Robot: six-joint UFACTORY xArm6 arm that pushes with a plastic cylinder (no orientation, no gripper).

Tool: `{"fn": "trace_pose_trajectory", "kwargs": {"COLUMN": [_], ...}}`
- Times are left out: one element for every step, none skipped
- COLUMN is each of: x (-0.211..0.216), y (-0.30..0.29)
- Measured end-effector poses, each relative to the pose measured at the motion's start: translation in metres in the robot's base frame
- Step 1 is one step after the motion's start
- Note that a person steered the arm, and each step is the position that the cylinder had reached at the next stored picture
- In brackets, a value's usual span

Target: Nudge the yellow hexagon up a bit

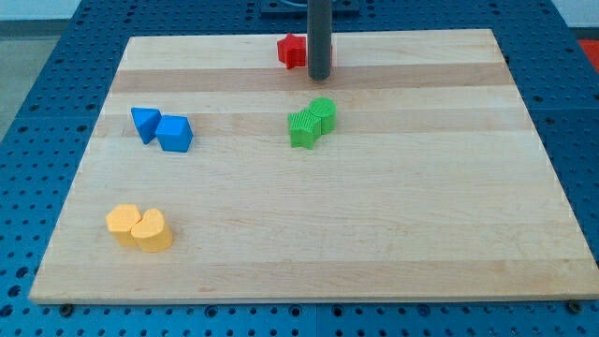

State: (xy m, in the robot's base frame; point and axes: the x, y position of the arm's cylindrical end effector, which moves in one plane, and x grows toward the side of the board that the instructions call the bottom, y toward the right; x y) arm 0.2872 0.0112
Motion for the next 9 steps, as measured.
{"fn": "trace_pose_trajectory", "kwargs": {"x": [0.000,0.009,0.036,0.060,0.082,0.106,0.134,0.160,0.170], "y": [0.000,-0.005,-0.025,-0.061,-0.092,-0.096,-0.096,-0.096,-0.080]}}
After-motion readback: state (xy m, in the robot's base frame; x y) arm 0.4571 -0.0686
